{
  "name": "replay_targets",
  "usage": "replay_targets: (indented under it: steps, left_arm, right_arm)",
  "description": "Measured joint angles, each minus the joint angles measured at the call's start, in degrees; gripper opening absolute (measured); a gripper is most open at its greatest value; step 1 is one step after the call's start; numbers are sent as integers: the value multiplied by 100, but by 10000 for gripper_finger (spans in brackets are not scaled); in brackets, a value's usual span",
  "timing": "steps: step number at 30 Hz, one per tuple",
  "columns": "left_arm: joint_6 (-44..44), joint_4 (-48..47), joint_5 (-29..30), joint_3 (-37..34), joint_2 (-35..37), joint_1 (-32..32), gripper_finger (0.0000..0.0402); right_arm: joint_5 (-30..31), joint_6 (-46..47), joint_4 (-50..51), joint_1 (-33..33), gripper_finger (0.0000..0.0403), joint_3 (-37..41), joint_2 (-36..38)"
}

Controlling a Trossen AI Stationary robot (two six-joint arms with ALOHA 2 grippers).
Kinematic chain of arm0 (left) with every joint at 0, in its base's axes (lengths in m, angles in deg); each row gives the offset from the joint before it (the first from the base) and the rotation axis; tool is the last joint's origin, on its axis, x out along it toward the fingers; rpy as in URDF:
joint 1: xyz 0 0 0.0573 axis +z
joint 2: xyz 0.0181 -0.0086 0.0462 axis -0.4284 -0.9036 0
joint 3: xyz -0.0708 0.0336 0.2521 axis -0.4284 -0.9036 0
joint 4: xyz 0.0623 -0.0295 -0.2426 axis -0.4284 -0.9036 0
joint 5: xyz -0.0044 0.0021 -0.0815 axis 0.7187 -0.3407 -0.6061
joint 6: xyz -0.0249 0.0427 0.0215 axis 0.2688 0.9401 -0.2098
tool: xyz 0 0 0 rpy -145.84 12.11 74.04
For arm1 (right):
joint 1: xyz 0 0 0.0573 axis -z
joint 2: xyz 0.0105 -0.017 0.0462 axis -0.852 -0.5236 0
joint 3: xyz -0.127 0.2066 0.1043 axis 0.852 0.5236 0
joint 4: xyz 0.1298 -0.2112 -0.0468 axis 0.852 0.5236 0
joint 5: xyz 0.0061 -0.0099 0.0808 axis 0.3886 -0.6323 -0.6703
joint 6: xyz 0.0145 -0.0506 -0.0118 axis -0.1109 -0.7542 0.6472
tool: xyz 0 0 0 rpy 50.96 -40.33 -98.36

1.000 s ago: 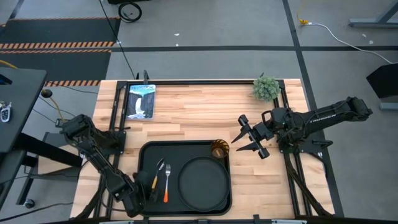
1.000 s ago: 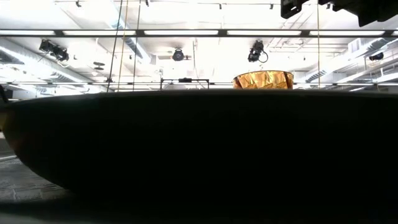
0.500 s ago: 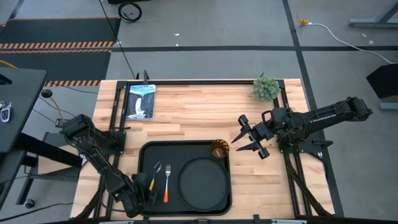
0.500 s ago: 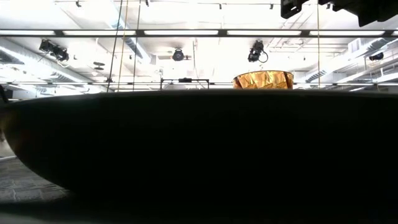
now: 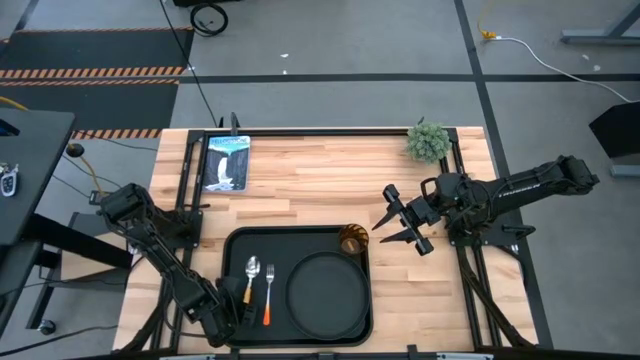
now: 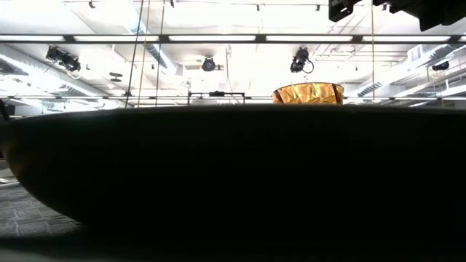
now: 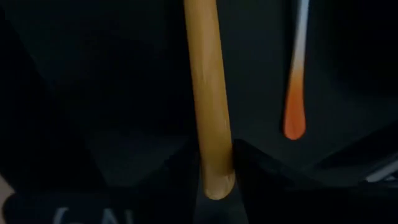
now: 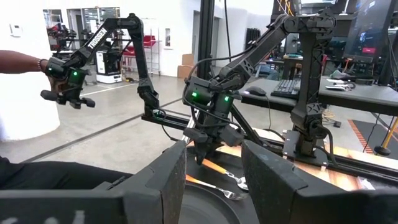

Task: Pick and place plate/cup/fork/spoon on tray
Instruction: Put the brown spoon on the black tray to the left of the orange fork

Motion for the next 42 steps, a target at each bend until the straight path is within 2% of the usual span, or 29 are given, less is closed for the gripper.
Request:
replay_targets:
  steps: [15,25,32,42]
  left_arm:
    - [2,311,34,11,-249,31,108]
    - [51,341,319,7,-258,48,108]
    - [755,511,456,-4,-269,70,108]
    - [760,452,359,-4,-258,112,120]
  right_arm:
    - [0,2,0,0,162,0,0]
    - [-1,43,-2,0,162,0,0]
    - [-1,42,-13,0,162,0,15]
    - [-2,52,-221,0,162,1,17]
